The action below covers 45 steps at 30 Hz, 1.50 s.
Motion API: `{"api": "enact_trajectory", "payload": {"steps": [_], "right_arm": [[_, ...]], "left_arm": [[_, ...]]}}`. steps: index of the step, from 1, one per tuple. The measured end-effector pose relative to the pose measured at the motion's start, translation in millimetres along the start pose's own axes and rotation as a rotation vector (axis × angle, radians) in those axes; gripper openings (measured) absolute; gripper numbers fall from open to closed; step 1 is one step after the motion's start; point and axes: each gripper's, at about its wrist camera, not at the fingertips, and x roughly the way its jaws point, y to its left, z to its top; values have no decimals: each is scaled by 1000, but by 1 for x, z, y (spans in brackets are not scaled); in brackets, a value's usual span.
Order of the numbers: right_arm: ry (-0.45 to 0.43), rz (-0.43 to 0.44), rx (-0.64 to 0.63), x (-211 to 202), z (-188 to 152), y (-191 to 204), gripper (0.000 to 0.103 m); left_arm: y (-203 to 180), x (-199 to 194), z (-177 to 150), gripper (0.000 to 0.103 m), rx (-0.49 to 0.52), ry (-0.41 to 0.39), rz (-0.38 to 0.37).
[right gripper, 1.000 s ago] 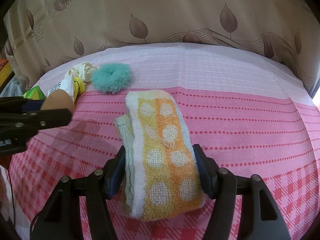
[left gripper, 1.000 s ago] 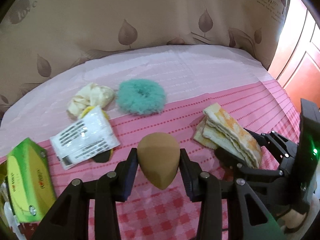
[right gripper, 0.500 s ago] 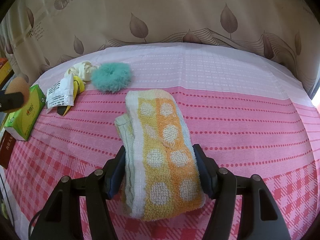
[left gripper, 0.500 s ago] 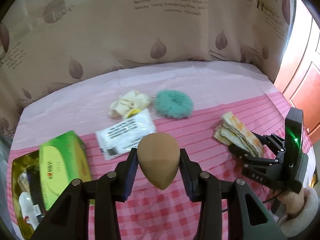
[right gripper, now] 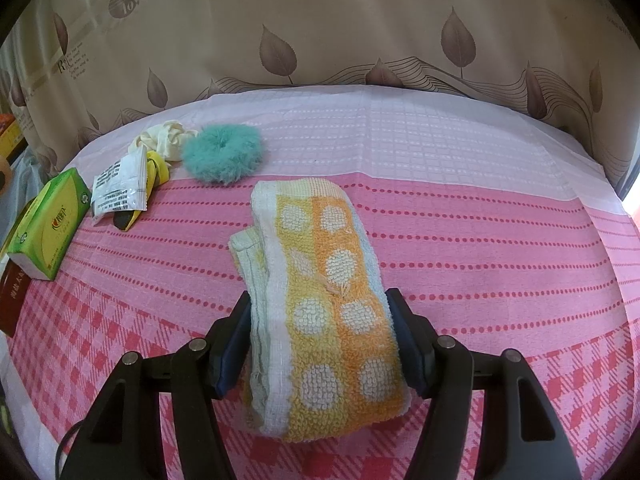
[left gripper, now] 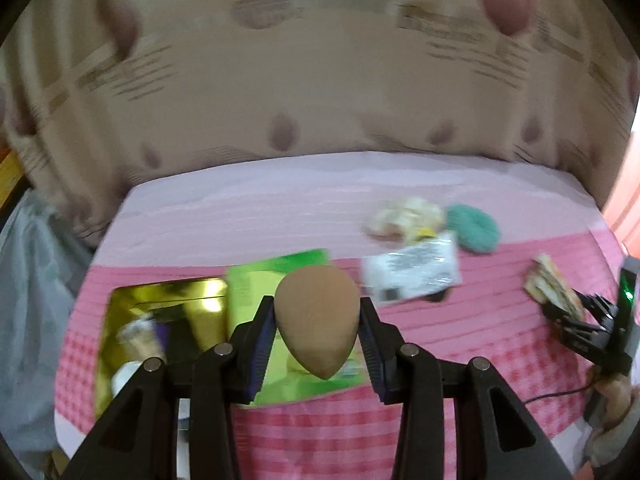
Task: Organize soft objects
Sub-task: 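Carry the sponge into the gold tin with the left gripper and release it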
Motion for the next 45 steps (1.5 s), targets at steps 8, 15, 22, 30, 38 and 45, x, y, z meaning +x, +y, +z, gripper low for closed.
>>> {"api": "enact_trajectory", "payload": {"steps": [8,15,22,30,38,45], "right_arm": [[2,-10,-8,1,0,1,62],[3,-15,-12,1,1,1,62],[4,-23,-17,1,1,3,63],[9,-31,-32,4,1,6,65],[11,-40,-41,5,0,6,65],[14,-51,-51,7,-1,8,66]], "left_arm": [[83,12,-12,41,-114,46,116],[130,43,-30,41,-175,121,163],[145,67,-43,41,-194,159,170],[161,84,-52,42,-214,188,181],[164,83,-56,43,-214,175,160],[165,74,-62,44,-228,167,144]]}}
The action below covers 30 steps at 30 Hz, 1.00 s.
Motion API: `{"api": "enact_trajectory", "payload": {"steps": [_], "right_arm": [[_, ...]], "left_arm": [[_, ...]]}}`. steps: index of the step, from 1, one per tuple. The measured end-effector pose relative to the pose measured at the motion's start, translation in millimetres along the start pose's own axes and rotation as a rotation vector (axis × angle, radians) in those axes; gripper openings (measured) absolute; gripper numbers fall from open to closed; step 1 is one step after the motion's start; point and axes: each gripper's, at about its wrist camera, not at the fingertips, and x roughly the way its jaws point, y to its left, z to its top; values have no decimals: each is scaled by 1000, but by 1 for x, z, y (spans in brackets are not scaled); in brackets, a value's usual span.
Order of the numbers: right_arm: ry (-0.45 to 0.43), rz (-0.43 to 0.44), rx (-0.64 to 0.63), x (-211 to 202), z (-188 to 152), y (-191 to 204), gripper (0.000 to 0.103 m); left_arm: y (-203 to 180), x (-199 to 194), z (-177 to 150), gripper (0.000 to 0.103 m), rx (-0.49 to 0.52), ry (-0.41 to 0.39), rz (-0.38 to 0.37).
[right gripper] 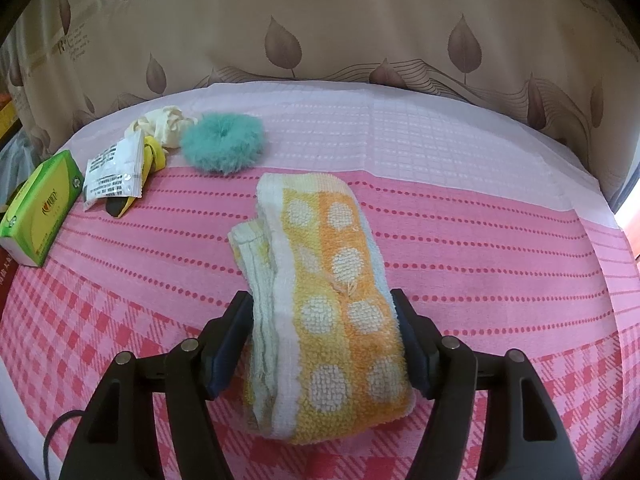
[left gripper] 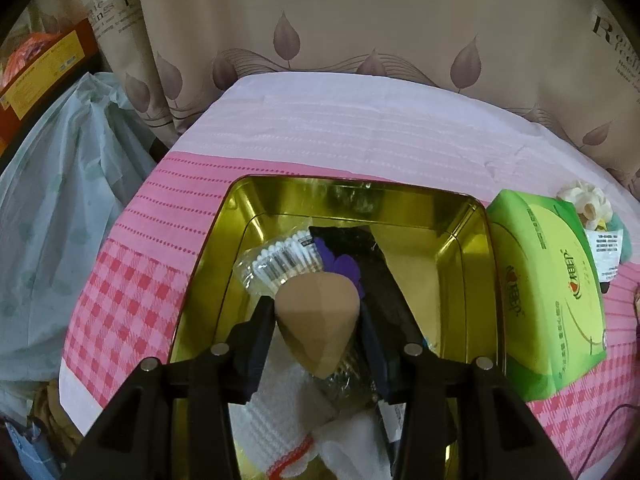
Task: Organize soft objects
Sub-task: 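Carry the sponge into the gold tin with the left gripper and release it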
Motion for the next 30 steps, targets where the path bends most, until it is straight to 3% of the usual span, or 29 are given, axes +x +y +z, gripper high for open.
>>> {"api": "enact_trajectory", "payload": {"steps": [7,15,24,28,30], "right_arm": [[1,-8,-7,2,1,2,66],[2,-11,-11,1,0,2,66],[7,-24,-12,4,3,6,70],[-3,-44,-10,1,3,10,52],[-4,-54,-10,1,3,13,48]], "left_arm": [[6,-21,-12,44,-47,-50,-3],[-2,-52,-36,44,-64,-116,52],[-18,-67,-58,44,-51,-131,37],[-23,-64,-58,44,-22,-128,45],[-23,-63,-58,44,-19,-129,46]]}}
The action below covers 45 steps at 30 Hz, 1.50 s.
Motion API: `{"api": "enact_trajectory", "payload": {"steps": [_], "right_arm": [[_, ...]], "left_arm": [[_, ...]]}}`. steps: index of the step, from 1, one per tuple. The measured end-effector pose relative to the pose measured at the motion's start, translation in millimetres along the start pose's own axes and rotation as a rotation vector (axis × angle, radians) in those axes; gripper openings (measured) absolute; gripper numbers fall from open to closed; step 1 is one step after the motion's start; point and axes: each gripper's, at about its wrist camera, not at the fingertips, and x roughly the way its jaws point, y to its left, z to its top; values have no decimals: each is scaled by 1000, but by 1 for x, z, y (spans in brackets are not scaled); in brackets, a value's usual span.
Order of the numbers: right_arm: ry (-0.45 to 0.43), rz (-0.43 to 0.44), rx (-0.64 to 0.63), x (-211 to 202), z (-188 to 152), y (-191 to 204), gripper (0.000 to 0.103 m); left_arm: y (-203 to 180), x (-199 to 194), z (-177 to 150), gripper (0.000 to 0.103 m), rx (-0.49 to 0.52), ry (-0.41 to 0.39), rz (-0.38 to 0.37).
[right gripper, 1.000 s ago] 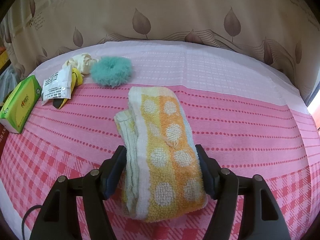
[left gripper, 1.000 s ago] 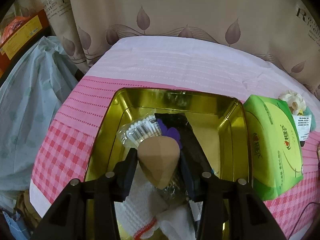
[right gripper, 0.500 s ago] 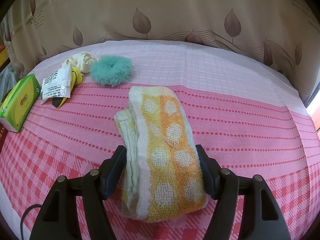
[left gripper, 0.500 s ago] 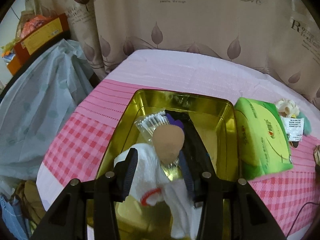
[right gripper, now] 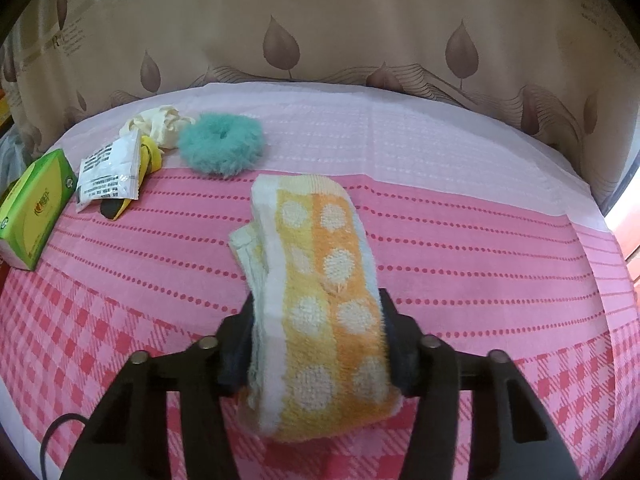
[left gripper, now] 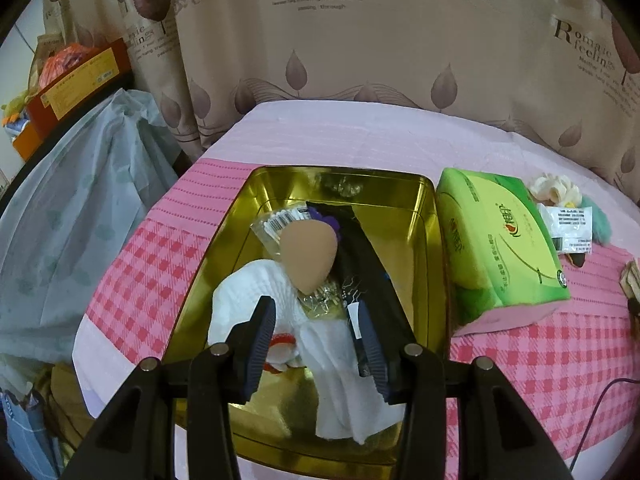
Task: Organize soft objects
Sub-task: 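Carry the sponge into the gold tin with the left gripper and release it, then carry the towel over the gold tin with the right gripper and release it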
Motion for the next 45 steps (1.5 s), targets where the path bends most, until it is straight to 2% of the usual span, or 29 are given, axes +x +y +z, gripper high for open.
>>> {"api": "enact_trajectory", "payload": {"steps": [4,8,14,19,33,39,45], "right_arm": [[0,-20,12,-3,0,6,42],[-3,-1,36,-10,2,17,40],[-56,75,29,-34,16,48,40],[-91,167,-33,-57,24,92,41],[-103,438,-288,-105,18,244,40],[-100,536,-366,-118,16,301,40],[-104,585,-422,-116,23,353,40]], "left_arm": [[5,-1,1,44,-13,-9,5],[15,2,3,44,-43,-6,23],[30,0,6,44,-99,-17,41],[40,-2,7,44,-140,-25,50],[82,-2,8,44,-301,-21,95],[103,-5,8,44,-366,-35,135],[112,-7,8,44,-386,-50,160]]}}
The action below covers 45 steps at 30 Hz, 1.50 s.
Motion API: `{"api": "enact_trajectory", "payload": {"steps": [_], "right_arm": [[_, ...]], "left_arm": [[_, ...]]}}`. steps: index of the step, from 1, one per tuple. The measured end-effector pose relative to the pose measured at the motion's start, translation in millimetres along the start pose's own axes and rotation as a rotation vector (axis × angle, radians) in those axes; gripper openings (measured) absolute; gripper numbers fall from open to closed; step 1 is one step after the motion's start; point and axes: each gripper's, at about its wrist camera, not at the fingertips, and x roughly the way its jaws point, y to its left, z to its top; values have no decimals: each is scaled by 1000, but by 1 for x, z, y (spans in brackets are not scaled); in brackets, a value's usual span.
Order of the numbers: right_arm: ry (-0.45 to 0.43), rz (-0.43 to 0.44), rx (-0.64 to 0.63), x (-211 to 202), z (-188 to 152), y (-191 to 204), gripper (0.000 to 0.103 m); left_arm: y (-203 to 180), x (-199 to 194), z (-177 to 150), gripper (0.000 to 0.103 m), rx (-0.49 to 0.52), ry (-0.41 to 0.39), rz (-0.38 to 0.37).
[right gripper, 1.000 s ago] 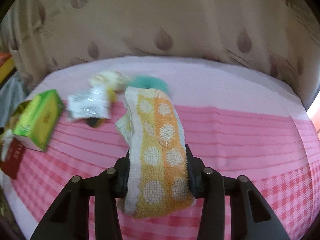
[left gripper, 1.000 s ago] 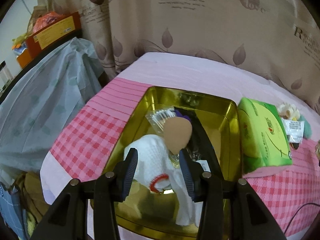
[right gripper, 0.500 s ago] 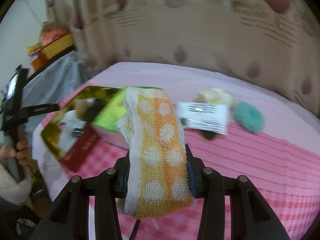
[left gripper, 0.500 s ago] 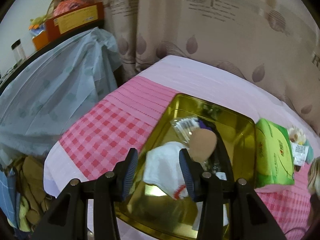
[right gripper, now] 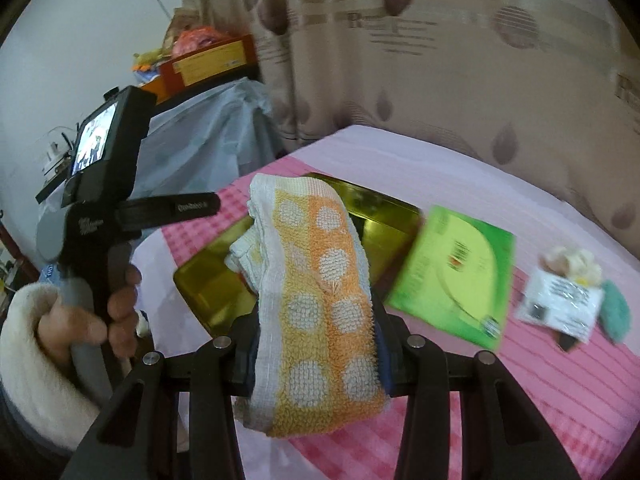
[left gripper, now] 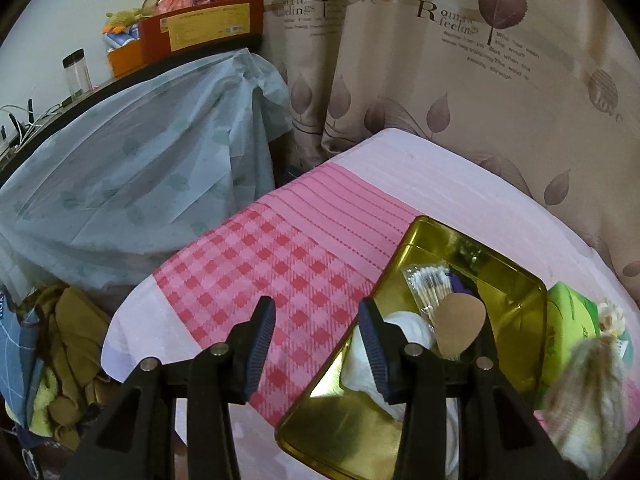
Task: Organize soft objects
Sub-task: 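Carry the towel over the gold tin with the right gripper and release it, then grasp the teal fluffy scrunchie with the right gripper and lift it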
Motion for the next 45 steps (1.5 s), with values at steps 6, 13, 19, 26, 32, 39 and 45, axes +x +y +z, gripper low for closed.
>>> {"api": "enact_trajectory", "payload": {"steps": [6,13,19,26,32,39,45], "right_arm": [[25,17,17,40,21,10,41],[66,31,25,75,28,20,42],[102,36,15,93,24,27,47],[61,43,14,78,24,23,72],[4,23,36,36,19,2,74],[-43,-158,117,-23,4,-86,78],[-48,-348,247,-59,-16,-188,78]], "left_arm": [[6,1,2,44,-18,-3,-2],[16,2,6,44,-63,-13,-16],[14,3,4,44,-59,-3,-22],[11,0,4,44,-44,-18,-39],[6,1,3,44,-24,-8,-58],[-15,-4,-4,47,65,-20,-87],[-37,-14,-11,48,153,-45,-132]]}}
